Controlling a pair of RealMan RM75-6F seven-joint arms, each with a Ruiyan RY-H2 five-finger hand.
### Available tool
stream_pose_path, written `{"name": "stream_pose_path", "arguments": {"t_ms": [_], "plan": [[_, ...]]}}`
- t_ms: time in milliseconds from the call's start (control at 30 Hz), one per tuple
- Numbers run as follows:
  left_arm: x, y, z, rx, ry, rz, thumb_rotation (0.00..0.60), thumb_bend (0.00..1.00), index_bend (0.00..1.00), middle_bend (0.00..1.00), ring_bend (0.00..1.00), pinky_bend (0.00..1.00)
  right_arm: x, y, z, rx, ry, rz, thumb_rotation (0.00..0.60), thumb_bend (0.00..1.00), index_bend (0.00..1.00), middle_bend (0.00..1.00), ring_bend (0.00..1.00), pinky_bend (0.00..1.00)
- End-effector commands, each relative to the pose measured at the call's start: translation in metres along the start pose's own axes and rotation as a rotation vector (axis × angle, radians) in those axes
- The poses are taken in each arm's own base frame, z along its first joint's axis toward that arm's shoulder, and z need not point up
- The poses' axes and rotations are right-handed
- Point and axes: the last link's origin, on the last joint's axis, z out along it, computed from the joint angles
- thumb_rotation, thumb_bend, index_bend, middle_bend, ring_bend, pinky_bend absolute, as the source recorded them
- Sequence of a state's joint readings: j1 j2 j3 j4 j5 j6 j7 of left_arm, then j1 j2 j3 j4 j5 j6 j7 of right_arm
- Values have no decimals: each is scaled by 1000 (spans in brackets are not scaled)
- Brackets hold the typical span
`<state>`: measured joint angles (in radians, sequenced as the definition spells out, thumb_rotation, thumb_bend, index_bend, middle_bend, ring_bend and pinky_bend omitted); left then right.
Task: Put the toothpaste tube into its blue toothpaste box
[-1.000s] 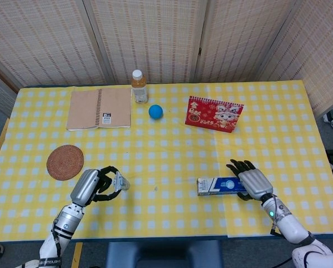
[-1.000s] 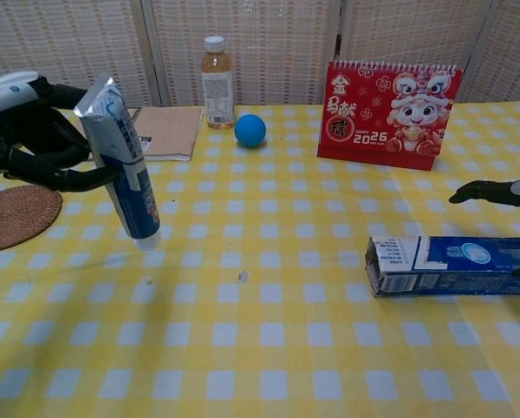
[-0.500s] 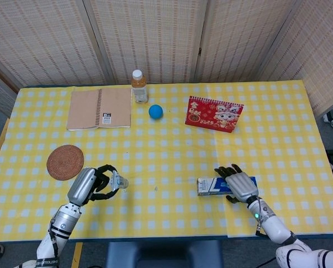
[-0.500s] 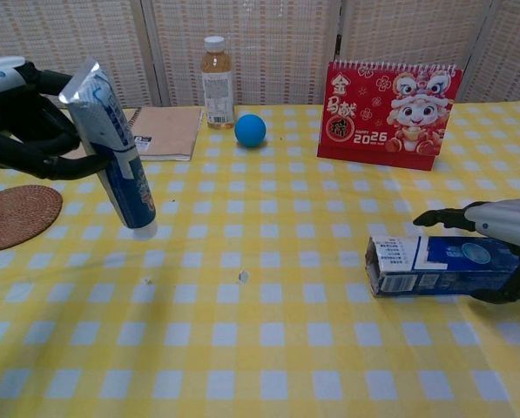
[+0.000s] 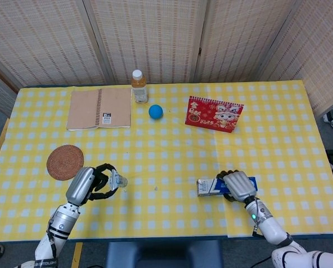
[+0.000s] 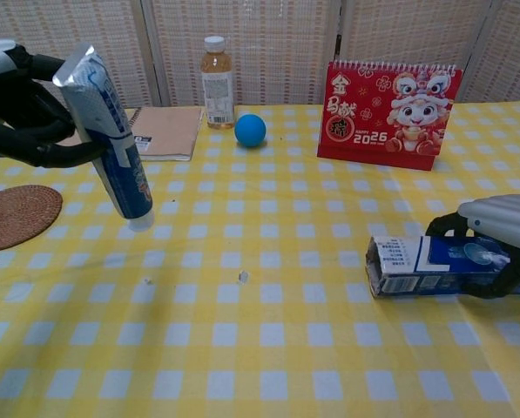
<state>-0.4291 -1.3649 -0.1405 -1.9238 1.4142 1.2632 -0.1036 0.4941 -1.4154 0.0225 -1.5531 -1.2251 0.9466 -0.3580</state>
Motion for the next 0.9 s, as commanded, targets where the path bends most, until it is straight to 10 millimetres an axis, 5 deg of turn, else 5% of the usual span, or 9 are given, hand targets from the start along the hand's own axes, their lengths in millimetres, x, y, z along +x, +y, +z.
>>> {"name": "stream_pose_path", "arguments": {"t_ms": [33,433,900], "plan": [[2,2,0,-2,5,-3,600,504,833,1000,1000,1000,1,-1,-1,2,9,25,600,340,409,362,368,416],[29,26,9,-32,48,-76,600,508,833,1000,1000,1000,15,-11,4,125,160,321,600,340,426,376,377,429],[50,70,19,-74,30,-169,600,512,834,1000,1000,1000,27,-46,20,335,305,559,600,340,444,389,393,444]]}}
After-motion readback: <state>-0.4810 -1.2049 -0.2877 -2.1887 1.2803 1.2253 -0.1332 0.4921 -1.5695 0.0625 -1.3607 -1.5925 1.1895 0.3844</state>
